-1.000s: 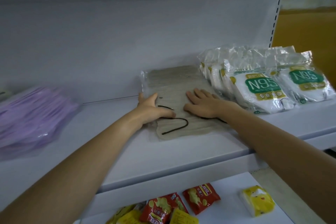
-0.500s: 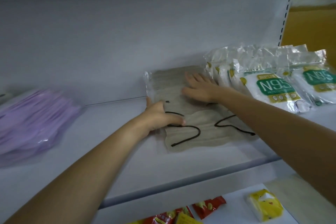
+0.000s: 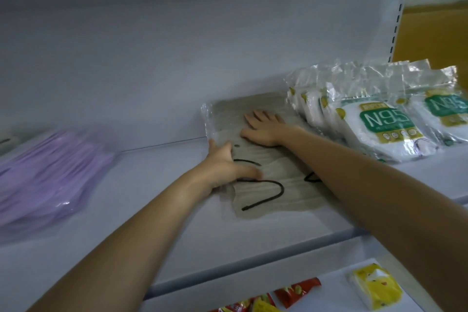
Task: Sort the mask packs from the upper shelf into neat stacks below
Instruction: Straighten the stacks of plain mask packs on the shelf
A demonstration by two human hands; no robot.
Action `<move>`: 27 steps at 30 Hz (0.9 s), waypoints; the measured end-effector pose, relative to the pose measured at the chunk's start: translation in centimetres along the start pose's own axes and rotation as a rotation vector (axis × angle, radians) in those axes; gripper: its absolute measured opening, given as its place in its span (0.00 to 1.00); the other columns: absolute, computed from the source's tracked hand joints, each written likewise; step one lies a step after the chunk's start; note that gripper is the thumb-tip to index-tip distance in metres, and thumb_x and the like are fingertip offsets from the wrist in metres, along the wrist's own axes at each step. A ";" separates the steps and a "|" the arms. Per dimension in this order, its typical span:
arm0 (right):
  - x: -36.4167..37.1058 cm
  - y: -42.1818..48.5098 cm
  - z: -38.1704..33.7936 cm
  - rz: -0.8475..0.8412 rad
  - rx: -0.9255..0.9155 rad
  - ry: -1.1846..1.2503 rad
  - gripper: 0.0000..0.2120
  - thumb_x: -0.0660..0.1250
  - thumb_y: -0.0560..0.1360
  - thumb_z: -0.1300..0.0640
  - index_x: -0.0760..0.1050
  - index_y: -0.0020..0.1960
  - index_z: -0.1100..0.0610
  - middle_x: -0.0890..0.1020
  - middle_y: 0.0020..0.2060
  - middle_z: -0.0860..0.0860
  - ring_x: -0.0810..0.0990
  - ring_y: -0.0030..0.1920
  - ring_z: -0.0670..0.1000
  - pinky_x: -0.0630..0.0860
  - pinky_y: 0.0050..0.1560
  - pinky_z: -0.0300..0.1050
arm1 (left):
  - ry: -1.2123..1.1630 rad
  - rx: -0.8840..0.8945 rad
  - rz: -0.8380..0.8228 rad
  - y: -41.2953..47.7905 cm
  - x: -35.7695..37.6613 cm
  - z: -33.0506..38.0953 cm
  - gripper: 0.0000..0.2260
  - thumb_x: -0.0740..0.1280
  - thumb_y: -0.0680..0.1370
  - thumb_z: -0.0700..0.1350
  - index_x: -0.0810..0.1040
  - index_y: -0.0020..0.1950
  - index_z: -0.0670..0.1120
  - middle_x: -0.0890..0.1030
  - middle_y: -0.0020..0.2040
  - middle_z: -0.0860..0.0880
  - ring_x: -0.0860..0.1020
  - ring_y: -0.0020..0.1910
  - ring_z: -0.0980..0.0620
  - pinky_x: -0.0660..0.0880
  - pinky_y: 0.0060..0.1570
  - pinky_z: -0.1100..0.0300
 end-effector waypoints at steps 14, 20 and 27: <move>-0.9 -12.4 -0.4 -0.050 -0.309 -0.059 0.35 0.51 0.77 0.37 0.38 0.76 0.46 0.39 0.76 0.48 0.39 0.76 0.50 0.39 0.72 0.46 | -0.493 -0.119 0.231 -0.4 -1.3 -0.3 0.09 0.68 0.71 0.46 0.74 0.49 0.47 0.79 0.47 0.44 0.78 0.41 0.48 0.75 0.41 0.57; -0.4 -17.3 0.6 -0.093 -0.357 -0.109 0.38 0.51 0.72 0.32 0.39 0.75 0.41 0.38 0.76 0.47 0.38 0.75 0.48 0.38 0.71 0.42 | -0.546 -0.167 0.246 0.2 -0.8 0.0 0.07 0.59 0.77 0.42 0.74 0.41 0.45 0.76 0.38 0.44 0.74 0.33 0.48 0.69 0.34 0.60; -0.4 -16.1 2.2 -0.138 -0.382 -0.122 0.34 0.50 0.75 0.35 0.43 0.76 0.43 0.45 0.77 0.47 0.43 0.76 0.48 0.40 0.73 0.44 | -0.476 -0.199 0.183 0.0 0.4 0.3 0.08 0.59 0.79 0.43 0.74 0.42 0.44 0.78 0.41 0.43 0.75 0.36 0.48 0.69 0.37 0.60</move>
Point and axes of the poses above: each hand's wrist, its own y-axis towards the middle knuckle, its own x-axis out of the palm, z = x × y, the point moved 4 cm from there along y, towards the middle knuckle
